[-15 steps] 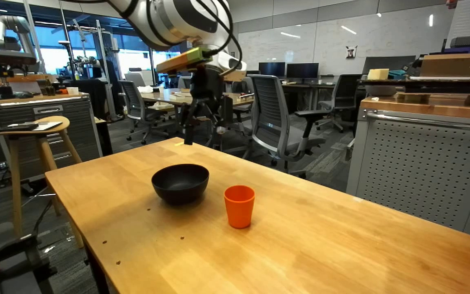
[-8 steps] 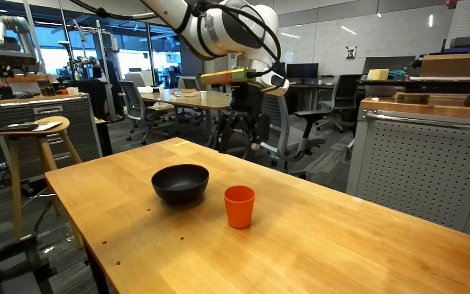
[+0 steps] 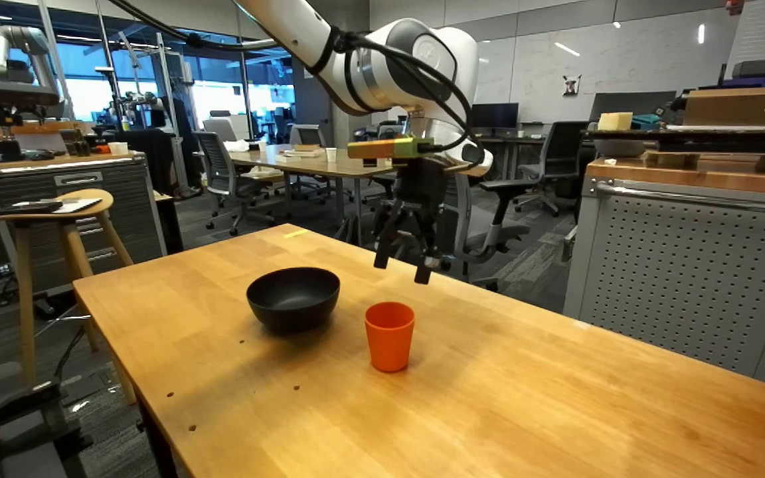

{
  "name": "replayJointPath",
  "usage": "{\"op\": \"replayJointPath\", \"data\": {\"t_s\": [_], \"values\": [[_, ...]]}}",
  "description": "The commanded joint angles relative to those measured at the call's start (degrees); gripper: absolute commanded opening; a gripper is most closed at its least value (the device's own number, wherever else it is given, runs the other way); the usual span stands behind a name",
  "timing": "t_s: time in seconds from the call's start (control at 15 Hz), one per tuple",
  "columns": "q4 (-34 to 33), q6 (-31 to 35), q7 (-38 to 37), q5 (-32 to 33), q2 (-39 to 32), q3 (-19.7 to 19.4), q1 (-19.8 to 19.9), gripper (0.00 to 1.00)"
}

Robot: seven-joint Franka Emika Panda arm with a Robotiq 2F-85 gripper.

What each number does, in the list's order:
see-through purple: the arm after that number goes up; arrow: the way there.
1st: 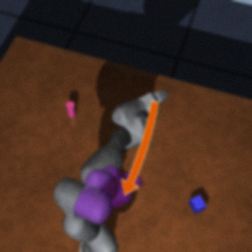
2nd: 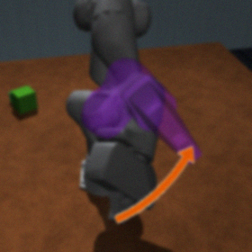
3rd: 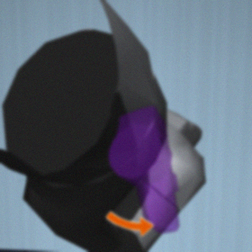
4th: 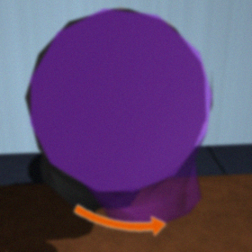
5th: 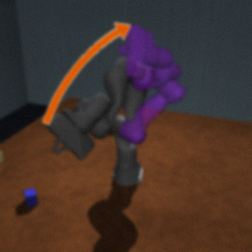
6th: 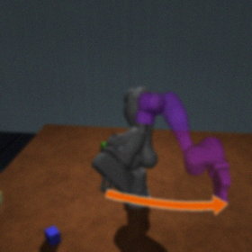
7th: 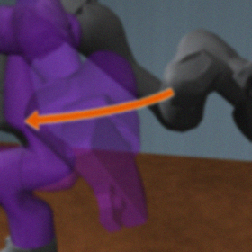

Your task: Put the cup in the bowl

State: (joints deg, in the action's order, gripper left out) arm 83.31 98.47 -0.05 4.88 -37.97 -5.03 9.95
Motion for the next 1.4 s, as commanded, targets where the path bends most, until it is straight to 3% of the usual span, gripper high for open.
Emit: {"op": "replayJointPath", "data": {"t_s": [0.0,0.53,0.6,0.67,1.2,1.33], "values": [[-3.07,1.58,-1.81,-3.97,-2.99,-0.78,1.82,1.0],[0.23,4.68,-2.92,-7.54,-4.64,-1.27,4.17,1.0],[0.86,4.7,-2.92,-7.42,-4.8,-1.27,4.02,0.75],[1.16,4.72,-2.95,-7.32,-4.98,-1.3,3.96,0.74],[3.13,4.34,-3.13,-7.92,-5.54,-1.3,4.22,0.11],[3.29,4.28,-3.05,-7.79,-5.33,-1.28,4.08,0.0]]}}
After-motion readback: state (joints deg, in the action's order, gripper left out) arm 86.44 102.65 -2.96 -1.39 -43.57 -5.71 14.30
